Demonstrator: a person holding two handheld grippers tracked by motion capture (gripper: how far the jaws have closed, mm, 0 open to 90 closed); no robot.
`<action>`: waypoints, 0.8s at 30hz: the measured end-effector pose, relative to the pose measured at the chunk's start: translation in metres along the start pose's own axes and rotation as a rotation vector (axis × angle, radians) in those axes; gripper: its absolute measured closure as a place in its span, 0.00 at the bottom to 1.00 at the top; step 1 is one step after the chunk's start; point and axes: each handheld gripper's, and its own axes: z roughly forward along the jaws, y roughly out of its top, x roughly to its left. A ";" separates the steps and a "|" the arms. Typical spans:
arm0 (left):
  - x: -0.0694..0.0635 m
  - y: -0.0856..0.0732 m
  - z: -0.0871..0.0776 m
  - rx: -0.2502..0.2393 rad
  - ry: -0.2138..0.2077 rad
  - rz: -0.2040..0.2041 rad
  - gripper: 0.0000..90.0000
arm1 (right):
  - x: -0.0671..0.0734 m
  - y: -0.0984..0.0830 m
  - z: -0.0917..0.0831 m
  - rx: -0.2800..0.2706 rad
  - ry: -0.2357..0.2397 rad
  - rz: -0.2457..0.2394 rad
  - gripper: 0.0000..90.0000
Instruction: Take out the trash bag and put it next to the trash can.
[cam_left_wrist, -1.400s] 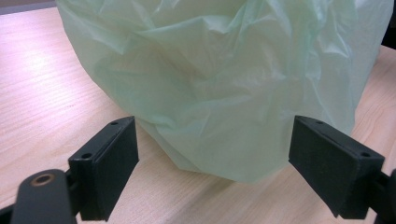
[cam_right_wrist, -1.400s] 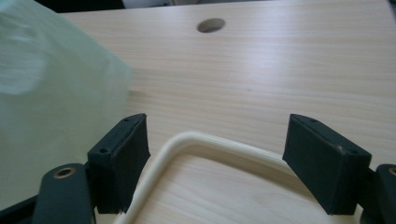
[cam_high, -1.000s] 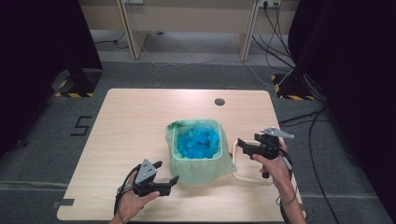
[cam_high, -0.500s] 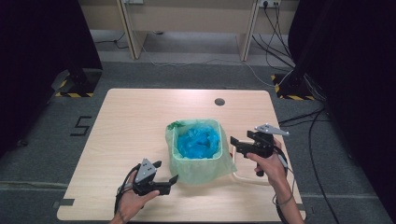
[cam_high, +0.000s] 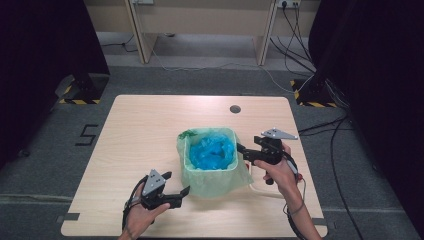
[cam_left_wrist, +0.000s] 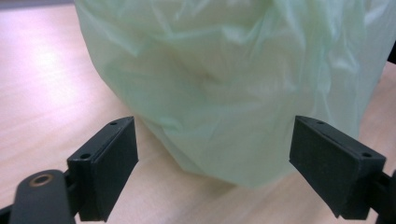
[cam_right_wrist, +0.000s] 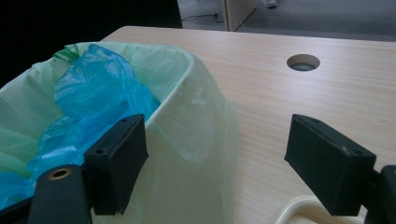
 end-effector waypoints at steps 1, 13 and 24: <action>-0.002 0.002 0.000 -0.007 0.000 0.007 0.16 | 0.000 0.000 0.001 0.001 0.001 0.003 0.23; -0.020 0.019 0.007 -0.028 -0.002 0.041 0.16 | -0.002 0.005 0.006 0.003 -0.021 0.014 0.23; -0.026 0.027 0.017 -0.028 0.070 0.103 0.31 | -0.004 0.005 0.007 0.005 -0.027 0.018 0.23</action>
